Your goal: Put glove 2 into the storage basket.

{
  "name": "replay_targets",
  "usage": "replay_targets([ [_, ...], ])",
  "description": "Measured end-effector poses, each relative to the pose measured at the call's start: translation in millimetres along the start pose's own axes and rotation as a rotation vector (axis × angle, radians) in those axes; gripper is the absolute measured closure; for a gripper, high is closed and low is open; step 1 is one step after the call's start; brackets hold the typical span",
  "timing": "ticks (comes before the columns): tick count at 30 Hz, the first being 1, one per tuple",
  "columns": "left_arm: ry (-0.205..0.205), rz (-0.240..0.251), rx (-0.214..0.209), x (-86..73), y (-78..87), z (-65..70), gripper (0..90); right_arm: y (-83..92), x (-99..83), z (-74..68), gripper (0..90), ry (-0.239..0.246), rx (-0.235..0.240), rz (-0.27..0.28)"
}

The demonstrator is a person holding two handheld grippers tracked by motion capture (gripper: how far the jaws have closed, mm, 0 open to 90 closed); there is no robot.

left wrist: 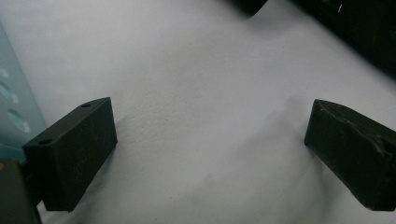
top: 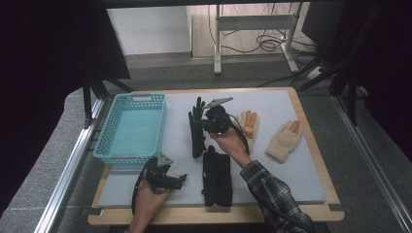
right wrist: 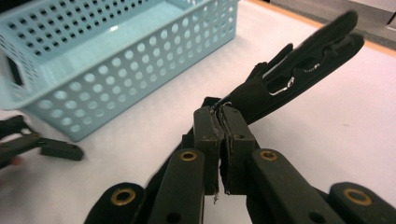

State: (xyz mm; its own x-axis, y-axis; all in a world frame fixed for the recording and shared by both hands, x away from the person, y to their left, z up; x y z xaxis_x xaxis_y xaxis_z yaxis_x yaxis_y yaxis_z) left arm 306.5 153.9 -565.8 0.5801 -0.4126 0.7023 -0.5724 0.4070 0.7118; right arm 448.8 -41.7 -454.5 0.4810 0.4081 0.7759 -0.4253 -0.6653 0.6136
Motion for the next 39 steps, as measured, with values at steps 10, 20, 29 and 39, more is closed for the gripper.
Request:
replay_targets([
  [10, -0.001, 0.0, 0.0, 0.1, 0.1, 0.0, 2.7, 77.3, -6.6, 24.2, 85.0, 0.057, -0.133, -0.009],
  [20, 0.002, 0.0, -0.001, 0.1, 0.1, 0.2, 2.7, 71.2, -40.3, 54.6, 84.3, 0.029, -0.214, -0.102],
  [29, -0.004, -0.003, -0.001, -0.1, 0.3, -0.2, 2.7, 20.0, -29.7, 18.5, 65.6, 0.043, -0.074, -0.071],
  [39, -0.004, -0.004, -0.001, 0.0, 0.4, -0.2, 2.7, 13.7, -41.3, 38.6, 53.9, 0.086, -0.082, -0.126],
])
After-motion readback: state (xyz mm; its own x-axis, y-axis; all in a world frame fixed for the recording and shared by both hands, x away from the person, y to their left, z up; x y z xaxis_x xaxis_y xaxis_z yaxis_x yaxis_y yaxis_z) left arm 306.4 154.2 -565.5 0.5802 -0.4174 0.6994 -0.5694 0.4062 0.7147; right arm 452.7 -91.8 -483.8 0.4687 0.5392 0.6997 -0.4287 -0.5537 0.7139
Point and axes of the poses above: each handheld gripper's, and its own axes: y roughly backward along the jaws, x roughly out of its top, z roughly to its right, the point moved 2 cm from there along -y, roughly forward along the jaws, and after that the axes turned 4 degrees about -y, right-handed, at the moved point
